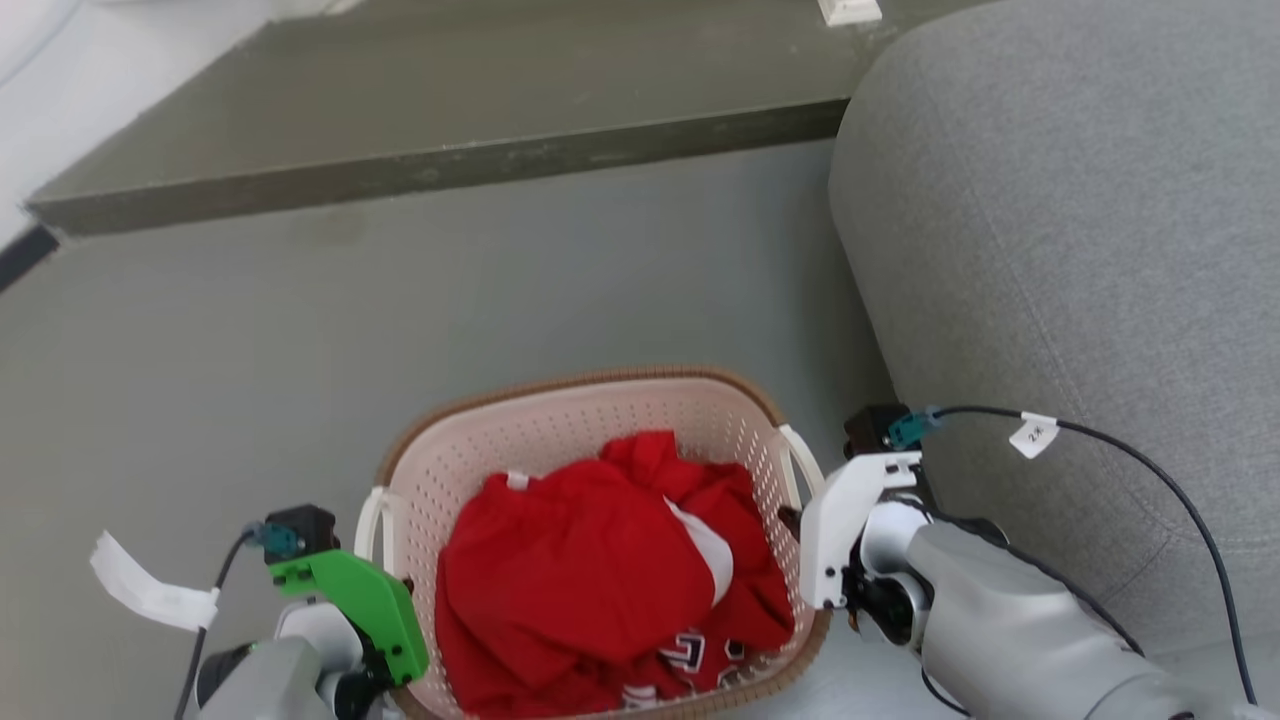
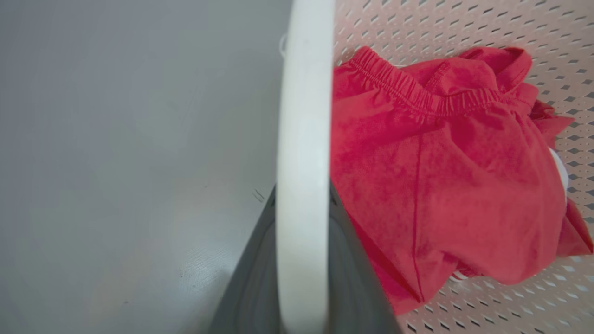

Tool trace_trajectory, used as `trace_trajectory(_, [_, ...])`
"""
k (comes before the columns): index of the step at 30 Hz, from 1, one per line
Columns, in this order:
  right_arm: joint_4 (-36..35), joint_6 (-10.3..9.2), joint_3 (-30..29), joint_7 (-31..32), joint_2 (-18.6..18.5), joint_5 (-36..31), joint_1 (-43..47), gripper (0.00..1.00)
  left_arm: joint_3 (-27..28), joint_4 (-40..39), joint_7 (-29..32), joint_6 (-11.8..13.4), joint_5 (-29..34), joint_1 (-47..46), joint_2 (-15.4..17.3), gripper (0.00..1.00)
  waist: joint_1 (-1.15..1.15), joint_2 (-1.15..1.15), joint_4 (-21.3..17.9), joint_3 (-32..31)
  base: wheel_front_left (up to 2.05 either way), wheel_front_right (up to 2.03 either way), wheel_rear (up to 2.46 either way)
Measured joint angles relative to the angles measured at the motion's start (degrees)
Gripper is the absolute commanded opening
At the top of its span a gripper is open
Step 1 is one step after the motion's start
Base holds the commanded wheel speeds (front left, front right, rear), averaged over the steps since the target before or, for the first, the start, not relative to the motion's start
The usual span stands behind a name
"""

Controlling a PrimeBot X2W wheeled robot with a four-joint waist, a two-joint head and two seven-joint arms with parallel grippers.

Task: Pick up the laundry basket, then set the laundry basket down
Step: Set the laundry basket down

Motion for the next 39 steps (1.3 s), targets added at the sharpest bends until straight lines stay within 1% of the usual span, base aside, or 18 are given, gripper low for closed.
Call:
trace_trajectory(5, [-0.4, -0.1, 0.2, -0.9, -0.1, 0.0, -2.2, 0.0, 0.1, -1.0, -1.2, 0.0, 0.0, -1.8, 0.6, 0.0, 0.0, 0.0, 0.0, 2.3, 0.0, 0.0, 0.0])
trace_trajectory(12, [-1.2, -0.85, 0.2, -2.2, -0.1, 0.0, -5.5, 0.0, 0.1, -1.9, -2.2, 0.0, 0.1, -4.8, 1.6, 0.0, 0.0, 0.0, 0.1, 6.3, 0.0, 0.0, 0.0])
trace_trajectory(21, [-2.1, -1.58, 0.1, -3.6, -0.1, -0.4, -10.5, 0.0, 0.2, -3.4, -3.2, 0.0, 0.4, -9.3, 3.1, 0.0, 0.0, 0.0, 0.5, 13.0, 0.0, 0.0, 0.0])
trace_trajectory(23, [-2.2, -2.02, 0.1, -4.2, -0.1, -0.4, -11.5, 0.0, 0.2, -3.7, -3.4, 0.0, 0.6, -10.4, 3.3, 0.0, 0.0, 0.0, 0.6, 14.4, 0.0, 0.0, 0.0])
trace_trajectory(27, [-2.2, -2.12, -0.1, -4.7, -0.3, -0.5, -13.5, 0.0, 0.2, -4.0, -3.4, 0.0, 1.2, -12.4, 3.5, 0.0, 0.0, 0.0, 0.9, 17.3, 0.0, 0.0, 0.0])
trace_trajectory(28, [-2.2, -2.53, -0.1, -4.8, -0.3, -0.5, -14.0, 0.0, 0.2, -4.1, -3.5, 0.0, 1.4, -13.0, 3.6, 0.0, 0.0, 0.0, 1.0, 18.1, 0.0, 0.0, 0.0])
trace_trajectory(31, [-2.2, -2.61, -0.2, -5.2, -0.3, -0.5, -15.3, 0.0, 0.2, -4.3, -3.9, 0.0, 1.8, -14.5, 3.8, 0.0, 0.01, 0.0, 1.3, 20.2, 0.0, 0.0, 0.0])
trace_trajectory(33, [-2.3, -3.0, -0.2, -5.3, -0.3, -0.5, -16.3, 0.0, 0.2, -4.6, -4.2, 0.0, 2.0, -15.4, 4.1, 0.0, 0.0, 0.0, 1.5, 21.6, 0.0, 0.0, 0.0])
trace_trajectory(39, [-2.3, -3.1, -0.5, -6.2, -0.3, -0.5, -19.3, 0.0, 0.3, -4.9, -5.0, 0.3, 2.0, -18.0, 4.4, 0.0, 0.01, 0.0, 2.2, 25.8, 0.0, 0.0, 0.0])
